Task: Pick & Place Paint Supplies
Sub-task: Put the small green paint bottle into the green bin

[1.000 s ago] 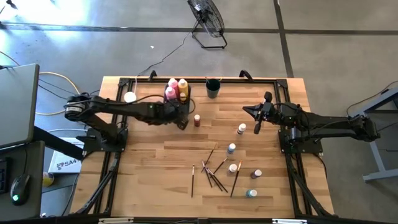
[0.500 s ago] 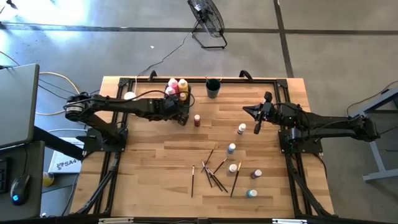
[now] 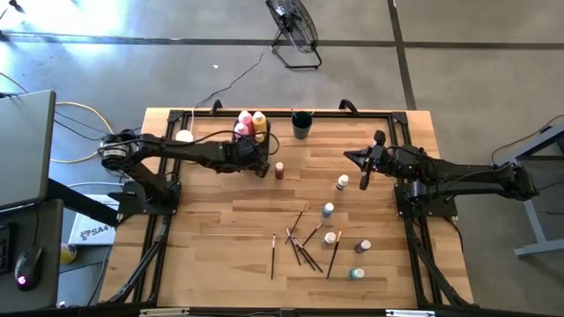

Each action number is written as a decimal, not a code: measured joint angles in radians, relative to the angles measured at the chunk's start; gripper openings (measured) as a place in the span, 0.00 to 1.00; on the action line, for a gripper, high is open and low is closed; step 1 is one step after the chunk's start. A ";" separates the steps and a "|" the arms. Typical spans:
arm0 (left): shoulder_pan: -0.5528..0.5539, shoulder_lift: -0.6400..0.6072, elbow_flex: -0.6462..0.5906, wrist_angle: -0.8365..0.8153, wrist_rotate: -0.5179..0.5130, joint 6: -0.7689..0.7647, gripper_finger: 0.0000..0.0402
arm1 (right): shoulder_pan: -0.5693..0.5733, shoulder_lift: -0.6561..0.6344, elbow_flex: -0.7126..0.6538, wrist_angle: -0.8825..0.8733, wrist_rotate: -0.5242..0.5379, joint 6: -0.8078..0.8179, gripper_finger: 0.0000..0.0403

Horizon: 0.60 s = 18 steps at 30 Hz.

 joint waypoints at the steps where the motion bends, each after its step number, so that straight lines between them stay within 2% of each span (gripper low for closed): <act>1: 0.000 0.000 -0.002 -0.007 0.000 -0.002 0.00 | 0.000 0.002 0.000 0.001 0.000 0.000 0.01; 18: 0.000 0.059 0.000 -0.001 -0.028 -0.023 0.00 | 0.000 0.010 0.000 0.002 0.000 -0.001 0.01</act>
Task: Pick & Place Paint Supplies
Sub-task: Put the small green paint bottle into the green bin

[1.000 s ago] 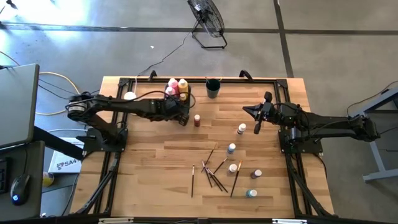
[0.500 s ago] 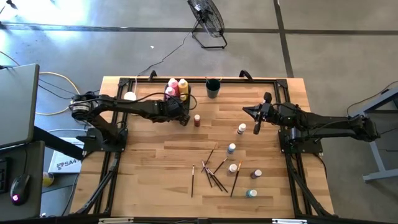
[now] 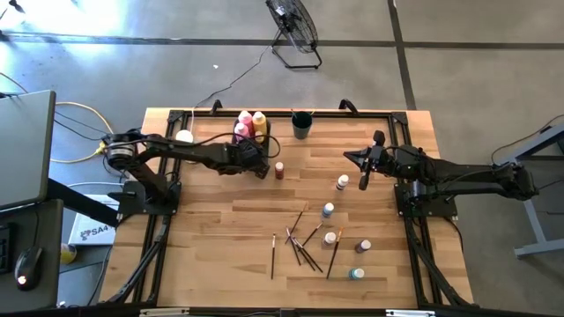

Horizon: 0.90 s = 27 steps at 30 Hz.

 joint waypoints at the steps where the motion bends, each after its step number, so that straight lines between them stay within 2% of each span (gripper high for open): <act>1: 0.000 0.002 0.000 -0.001 -0.005 0.000 0.00 | 0.000 0.000 0.000 0.001 0.000 0.000 0.01; 15: 0.000 0.002 0.000 -0.020 -0.041 -0.003 0.00 | 0.000 0.000 0.000 0.001 0.000 0.000 0.01; 27: 0.000 0.002 0.000 -0.098 -0.059 -0.060 0.00 | 0.000 0.000 0.000 0.001 0.000 0.000 0.01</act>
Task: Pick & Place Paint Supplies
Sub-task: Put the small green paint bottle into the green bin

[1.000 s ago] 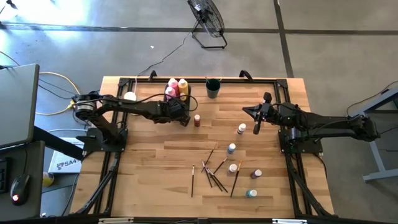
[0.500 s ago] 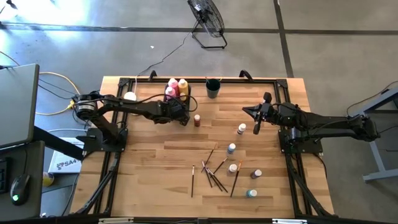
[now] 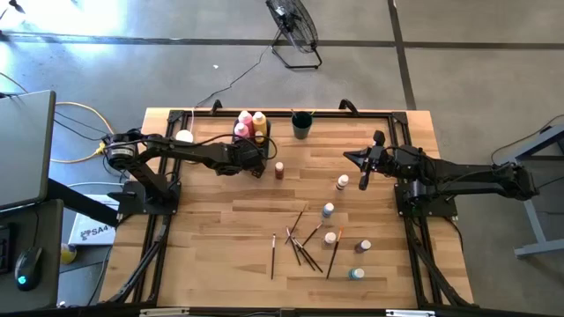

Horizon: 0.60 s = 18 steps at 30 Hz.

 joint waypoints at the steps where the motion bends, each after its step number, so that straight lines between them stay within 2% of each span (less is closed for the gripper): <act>1: 0.000 0.000 0.000 -0.001 -0.001 0.000 0.00 | 0.000 0.000 0.000 0.000 0.000 0.000 0.01; 18: 0.000 0.000 0.000 0.067 0.031 0.034 0.00 | 0.000 0.000 0.000 0.000 0.000 0.000 0.01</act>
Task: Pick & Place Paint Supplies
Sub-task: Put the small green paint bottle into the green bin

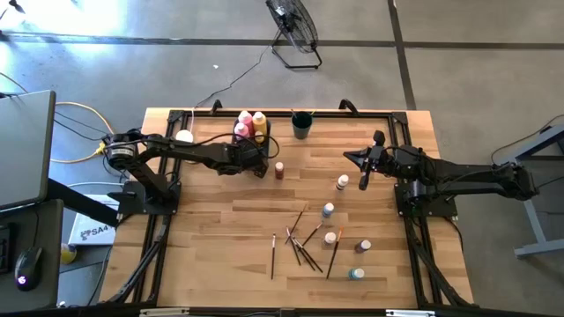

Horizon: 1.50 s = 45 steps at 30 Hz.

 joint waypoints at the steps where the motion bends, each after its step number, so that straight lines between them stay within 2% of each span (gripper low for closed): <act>1: 0.000 0.001 0.000 0.000 -0.003 0.000 0.00 | 0.000 0.000 0.000 0.000 0.000 0.000 0.01; 17: 0.000 0.007 0.000 -0.015 -0.061 0.000 0.00 | 0.000 0.000 0.000 0.000 0.000 0.000 0.01; 25: 0.000 0.007 0.000 -0.093 -0.089 -0.053 0.00 | 0.000 0.000 0.000 0.000 0.000 0.000 0.01; 45: 0.000 0.008 -0.009 -0.095 -0.170 -0.053 0.00 | 0.000 0.000 0.000 0.000 -0.004 0.002 0.01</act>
